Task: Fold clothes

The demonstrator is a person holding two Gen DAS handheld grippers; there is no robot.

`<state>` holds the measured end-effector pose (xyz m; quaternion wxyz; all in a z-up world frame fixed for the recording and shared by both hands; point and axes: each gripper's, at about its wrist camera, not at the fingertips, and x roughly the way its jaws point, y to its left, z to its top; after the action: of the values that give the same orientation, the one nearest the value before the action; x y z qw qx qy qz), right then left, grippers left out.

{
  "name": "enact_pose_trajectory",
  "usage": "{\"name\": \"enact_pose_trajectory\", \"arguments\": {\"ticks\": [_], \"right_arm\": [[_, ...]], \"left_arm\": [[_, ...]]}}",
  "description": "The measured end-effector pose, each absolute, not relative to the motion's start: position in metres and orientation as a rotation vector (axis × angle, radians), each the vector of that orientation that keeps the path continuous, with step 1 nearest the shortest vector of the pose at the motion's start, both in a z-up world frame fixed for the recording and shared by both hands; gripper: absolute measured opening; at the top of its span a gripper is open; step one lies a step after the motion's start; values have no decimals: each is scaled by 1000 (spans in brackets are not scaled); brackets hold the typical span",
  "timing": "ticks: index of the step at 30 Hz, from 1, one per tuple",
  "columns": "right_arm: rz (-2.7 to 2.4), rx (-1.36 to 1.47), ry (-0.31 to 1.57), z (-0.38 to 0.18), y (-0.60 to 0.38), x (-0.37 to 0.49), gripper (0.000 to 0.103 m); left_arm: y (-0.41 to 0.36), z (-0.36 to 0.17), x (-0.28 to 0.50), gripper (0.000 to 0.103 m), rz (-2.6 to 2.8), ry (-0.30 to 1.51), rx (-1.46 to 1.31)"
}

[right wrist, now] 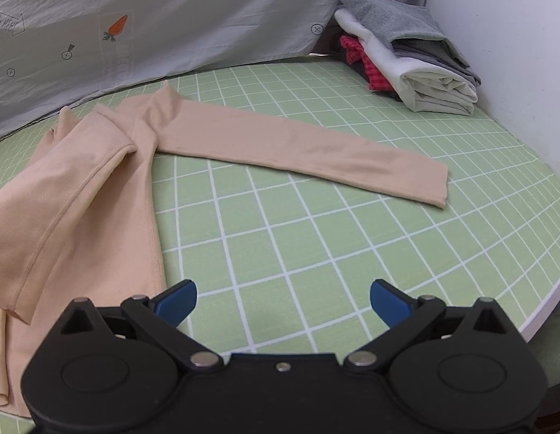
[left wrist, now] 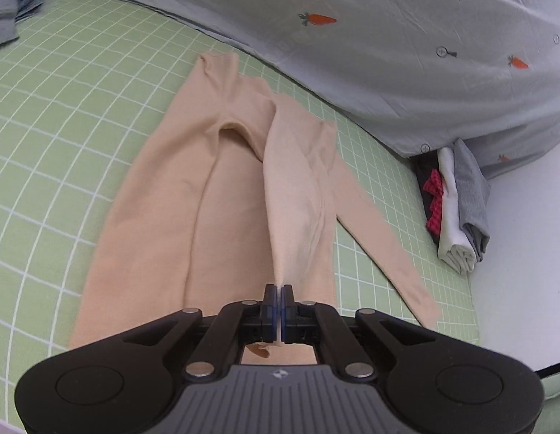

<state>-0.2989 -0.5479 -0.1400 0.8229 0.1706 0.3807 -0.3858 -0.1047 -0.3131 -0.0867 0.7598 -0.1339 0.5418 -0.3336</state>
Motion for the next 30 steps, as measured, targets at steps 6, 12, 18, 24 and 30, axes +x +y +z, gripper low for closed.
{"name": "enact_pose_trajectory", "arguments": {"ticks": [6,12,18,24,30], "right_arm": [[-742,316,832,-142,-527,-274,103],[-690,263,870,-144,-506,-262,103],[-699,256,882,-141,-502,-262,103],[-763,326,804,-124,-524,-260,103],[-820,454,702,-110,-559,-254,103]], "left_arm": [[-253,-116,-106,1,-532,1228,-343],[-234,-149,-100,2,-462,1297,-324],[-243,-157,-92,4,-454,1350,-261],[-260,-125,-78,58,-476,1281,-193],[-293,-84,-59,81,-501,1128,-102]]}}
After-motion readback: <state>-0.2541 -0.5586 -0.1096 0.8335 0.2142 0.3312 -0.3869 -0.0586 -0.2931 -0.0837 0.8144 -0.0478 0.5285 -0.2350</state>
